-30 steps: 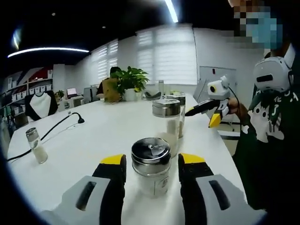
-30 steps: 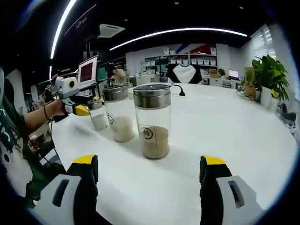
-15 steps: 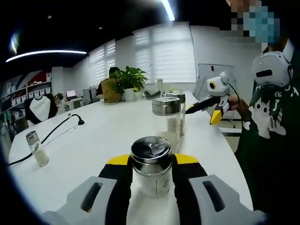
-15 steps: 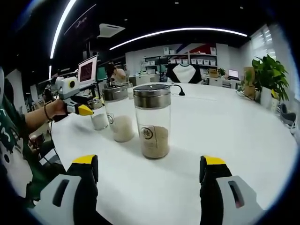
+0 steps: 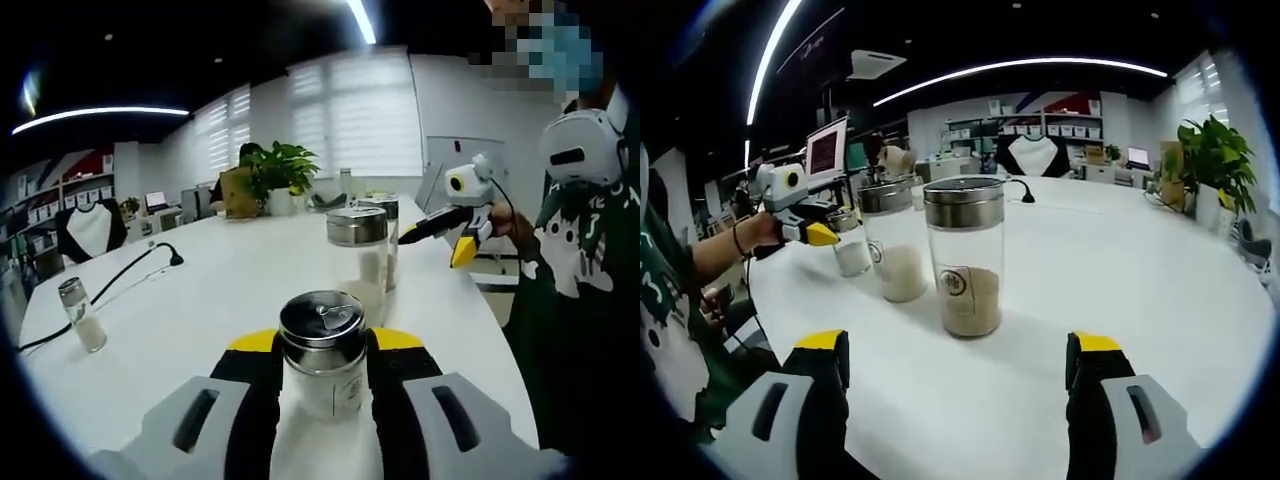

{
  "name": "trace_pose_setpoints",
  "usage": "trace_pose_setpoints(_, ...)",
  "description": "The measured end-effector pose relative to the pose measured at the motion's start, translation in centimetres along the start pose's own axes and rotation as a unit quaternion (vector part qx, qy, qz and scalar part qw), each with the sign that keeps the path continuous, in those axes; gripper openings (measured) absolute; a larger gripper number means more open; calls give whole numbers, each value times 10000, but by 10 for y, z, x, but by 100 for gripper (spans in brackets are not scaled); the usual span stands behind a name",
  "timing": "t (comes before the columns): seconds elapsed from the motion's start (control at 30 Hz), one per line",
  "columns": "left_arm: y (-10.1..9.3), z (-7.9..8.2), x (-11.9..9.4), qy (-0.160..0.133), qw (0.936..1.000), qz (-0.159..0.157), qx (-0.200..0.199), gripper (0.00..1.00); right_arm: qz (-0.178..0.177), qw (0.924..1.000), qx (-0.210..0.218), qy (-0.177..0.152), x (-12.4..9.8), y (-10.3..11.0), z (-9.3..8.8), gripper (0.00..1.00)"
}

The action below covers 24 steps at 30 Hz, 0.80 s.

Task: Rotate the seasoning bottle until the label or dispensing opening points toward the visible target arrow and the bottle remains upright within the marked orientation range

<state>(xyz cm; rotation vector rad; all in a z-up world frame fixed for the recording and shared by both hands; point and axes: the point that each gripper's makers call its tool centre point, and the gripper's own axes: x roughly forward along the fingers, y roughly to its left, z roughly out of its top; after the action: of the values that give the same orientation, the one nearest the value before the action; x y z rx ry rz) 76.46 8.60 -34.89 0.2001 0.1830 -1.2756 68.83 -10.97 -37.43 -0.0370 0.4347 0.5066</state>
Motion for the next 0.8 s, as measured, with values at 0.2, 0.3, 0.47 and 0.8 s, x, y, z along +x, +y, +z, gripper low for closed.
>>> trace_pose_setpoints(0.2,1,0,0,15,9999,111,-58,34,-9,10000,2,-6,0,0,0,91)
trace_pose_setpoints(0.3,1,-1,0,58,9998,178,-20,34,-45,10000,9,-62,-1,-2,2,91)
trace_pose_setpoints(0.47,1,-1,-1,69,9997,249,-28,34,-80,9999,5,-102,-2,-3,4,91)
trace_pose_setpoints(0.8,2,-1,0,41,9981,573,-216,34,-55,10000,19,-69,-2,-3,1,91)
